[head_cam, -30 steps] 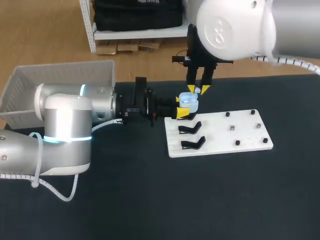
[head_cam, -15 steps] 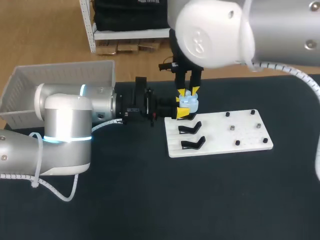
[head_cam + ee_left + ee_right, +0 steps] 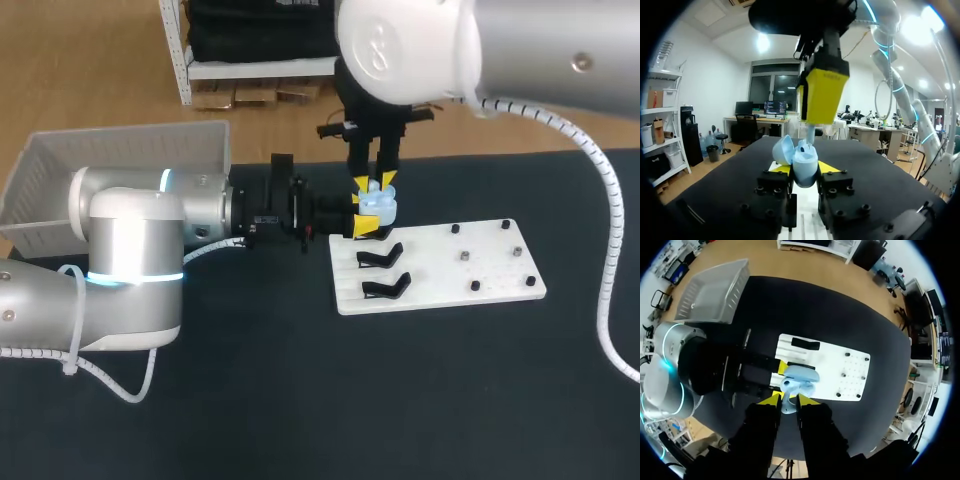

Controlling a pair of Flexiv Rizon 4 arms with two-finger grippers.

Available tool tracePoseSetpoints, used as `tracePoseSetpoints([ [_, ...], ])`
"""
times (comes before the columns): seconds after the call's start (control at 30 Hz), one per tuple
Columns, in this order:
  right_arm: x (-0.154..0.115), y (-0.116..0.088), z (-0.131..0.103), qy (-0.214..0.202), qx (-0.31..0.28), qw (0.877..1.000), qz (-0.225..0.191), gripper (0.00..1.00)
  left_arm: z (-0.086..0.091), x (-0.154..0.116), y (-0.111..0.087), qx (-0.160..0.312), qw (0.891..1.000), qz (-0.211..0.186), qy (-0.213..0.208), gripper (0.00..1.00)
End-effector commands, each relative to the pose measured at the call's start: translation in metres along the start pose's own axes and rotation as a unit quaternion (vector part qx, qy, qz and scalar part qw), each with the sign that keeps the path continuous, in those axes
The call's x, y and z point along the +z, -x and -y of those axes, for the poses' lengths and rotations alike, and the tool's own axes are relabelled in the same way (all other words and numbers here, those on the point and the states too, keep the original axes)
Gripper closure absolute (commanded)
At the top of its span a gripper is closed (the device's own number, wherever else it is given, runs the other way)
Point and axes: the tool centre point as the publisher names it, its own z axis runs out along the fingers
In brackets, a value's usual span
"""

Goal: Pick up each earbud case from the left stands, insert the matching earbuds, close the lid, and place the case in the box.

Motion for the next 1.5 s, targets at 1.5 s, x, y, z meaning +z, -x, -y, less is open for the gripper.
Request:
tracePoseSetpoints([
  [1.5, 0.014, 0.003, 0.002, 0.004, -0.001, 1.000, 0.004, 1.00, -0.001, 0.000, -0.001, 0.000, 1.000, 0.001, -0.001, 1.00],
])
